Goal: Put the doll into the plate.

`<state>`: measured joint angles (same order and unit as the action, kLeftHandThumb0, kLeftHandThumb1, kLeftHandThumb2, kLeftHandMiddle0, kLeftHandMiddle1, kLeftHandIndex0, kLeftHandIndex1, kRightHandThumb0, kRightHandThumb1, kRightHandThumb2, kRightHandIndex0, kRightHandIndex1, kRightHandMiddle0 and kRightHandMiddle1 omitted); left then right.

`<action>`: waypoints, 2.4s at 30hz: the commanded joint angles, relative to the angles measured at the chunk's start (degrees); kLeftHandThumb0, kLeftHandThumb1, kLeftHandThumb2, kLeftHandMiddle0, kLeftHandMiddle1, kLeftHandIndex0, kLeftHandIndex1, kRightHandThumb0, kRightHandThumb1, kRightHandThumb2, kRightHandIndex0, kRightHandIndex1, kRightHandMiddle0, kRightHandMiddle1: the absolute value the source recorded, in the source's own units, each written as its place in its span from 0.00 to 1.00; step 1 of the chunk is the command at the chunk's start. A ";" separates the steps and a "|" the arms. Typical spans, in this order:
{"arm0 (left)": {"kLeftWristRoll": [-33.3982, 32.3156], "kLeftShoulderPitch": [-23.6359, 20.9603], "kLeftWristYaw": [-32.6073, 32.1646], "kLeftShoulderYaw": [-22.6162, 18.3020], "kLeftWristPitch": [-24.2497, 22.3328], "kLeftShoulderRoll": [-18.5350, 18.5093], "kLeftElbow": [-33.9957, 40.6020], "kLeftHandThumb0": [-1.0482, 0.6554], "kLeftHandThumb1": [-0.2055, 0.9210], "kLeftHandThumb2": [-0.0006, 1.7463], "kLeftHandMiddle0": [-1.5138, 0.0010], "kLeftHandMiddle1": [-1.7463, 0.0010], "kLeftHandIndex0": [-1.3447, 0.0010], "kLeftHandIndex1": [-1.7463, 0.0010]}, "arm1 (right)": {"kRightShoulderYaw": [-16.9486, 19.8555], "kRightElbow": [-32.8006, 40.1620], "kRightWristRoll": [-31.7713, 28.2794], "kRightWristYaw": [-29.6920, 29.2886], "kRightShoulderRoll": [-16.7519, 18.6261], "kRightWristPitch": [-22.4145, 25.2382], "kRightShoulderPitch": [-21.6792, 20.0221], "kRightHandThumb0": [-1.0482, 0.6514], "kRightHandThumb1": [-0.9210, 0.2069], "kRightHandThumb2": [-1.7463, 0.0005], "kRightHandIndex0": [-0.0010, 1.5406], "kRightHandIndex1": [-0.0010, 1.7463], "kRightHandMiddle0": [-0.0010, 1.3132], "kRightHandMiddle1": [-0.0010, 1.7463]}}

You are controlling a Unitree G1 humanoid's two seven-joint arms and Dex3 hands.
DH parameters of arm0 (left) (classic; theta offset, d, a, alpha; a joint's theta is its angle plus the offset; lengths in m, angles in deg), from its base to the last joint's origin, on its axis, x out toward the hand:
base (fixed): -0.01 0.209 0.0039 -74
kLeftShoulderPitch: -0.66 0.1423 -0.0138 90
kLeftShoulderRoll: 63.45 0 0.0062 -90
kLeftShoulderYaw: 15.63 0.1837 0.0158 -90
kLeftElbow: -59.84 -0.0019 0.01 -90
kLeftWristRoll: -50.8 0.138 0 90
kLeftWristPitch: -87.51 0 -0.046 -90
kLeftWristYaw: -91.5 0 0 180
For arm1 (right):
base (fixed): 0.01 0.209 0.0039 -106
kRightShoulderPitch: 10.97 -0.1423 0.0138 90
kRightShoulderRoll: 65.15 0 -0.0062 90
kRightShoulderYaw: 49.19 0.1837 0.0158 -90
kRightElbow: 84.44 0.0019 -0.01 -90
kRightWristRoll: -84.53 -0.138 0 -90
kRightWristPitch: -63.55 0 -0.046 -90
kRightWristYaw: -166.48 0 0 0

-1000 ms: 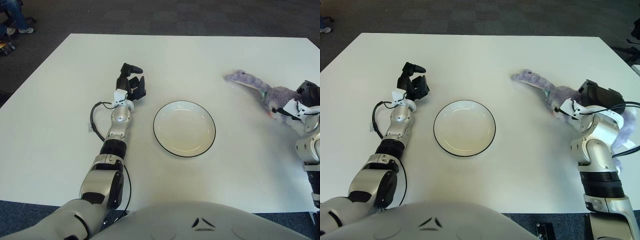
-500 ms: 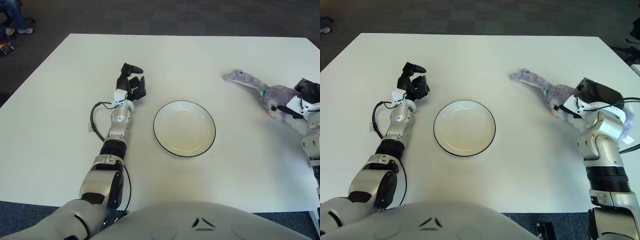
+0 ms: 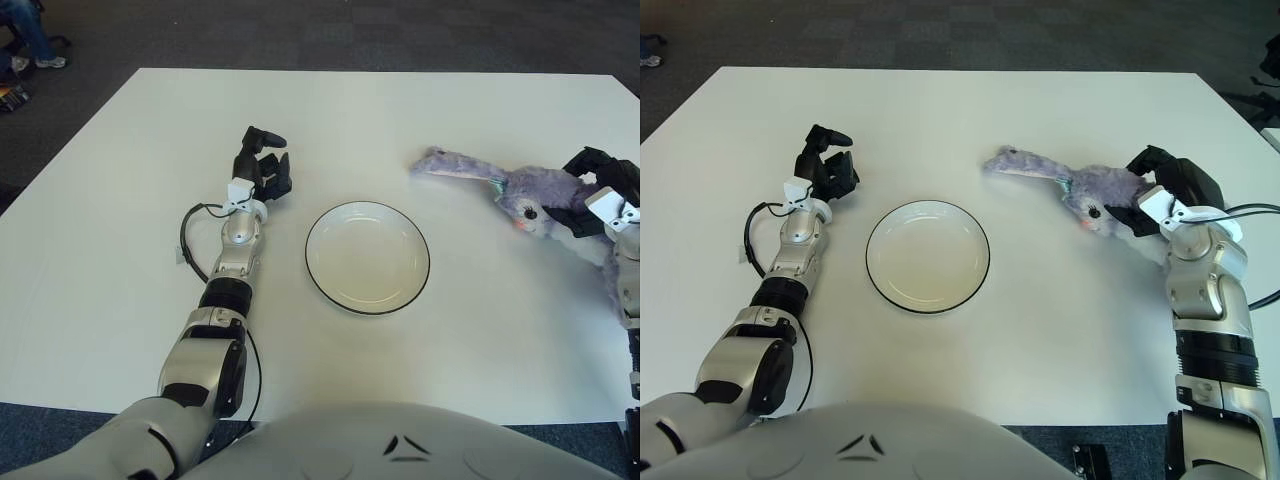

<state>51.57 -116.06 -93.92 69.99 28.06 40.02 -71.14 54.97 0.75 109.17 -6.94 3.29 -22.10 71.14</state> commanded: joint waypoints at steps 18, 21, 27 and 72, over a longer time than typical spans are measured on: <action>-0.12 2.00 1.61 -0.18 3.32 0.01 -5.53 0.39 0.79 0.49 0.40 0.00 0.75 0.00 | 2.24 -2.00 -9.81 -4.53 5.91 0.35 -4.29 0.94 0.71 0.11 0.50 1.00 0.75 1.00; -0.15 1.98 1.73 -0.19 3.45 0.02 -5.62 0.39 0.79 0.49 0.41 0.00 0.75 0.00 | 2.77 -2.20 -11.46 -4.54 6.58 0.40 -4.90 0.94 0.70 0.12 0.49 1.00 0.74 1.00; -0.23 1.80 2.10 -0.29 3.55 -0.13 -5.99 0.39 0.79 0.48 0.41 0.00 0.75 0.00 | 3.32 -1.57 -15.16 -3.98 8.29 1.28 -6.66 0.93 0.68 0.13 0.48 1.00 0.72 1.00; 0.32 1.27 2.30 -0.21 4.78 -0.32 -7.98 0.39 0.80 0.48 0.41 0.00 0.75 0.00 | 7.50 16.51 -41.26 -4.32 20.46 24.05 -16.46 0.90 0.57 0.22 0.41 1.00 0.60 1.00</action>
<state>51.21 -118.46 -91.92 69.46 32.15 39.60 -76.13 61.47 15.65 71.42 -11.21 22.63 -0.27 57.50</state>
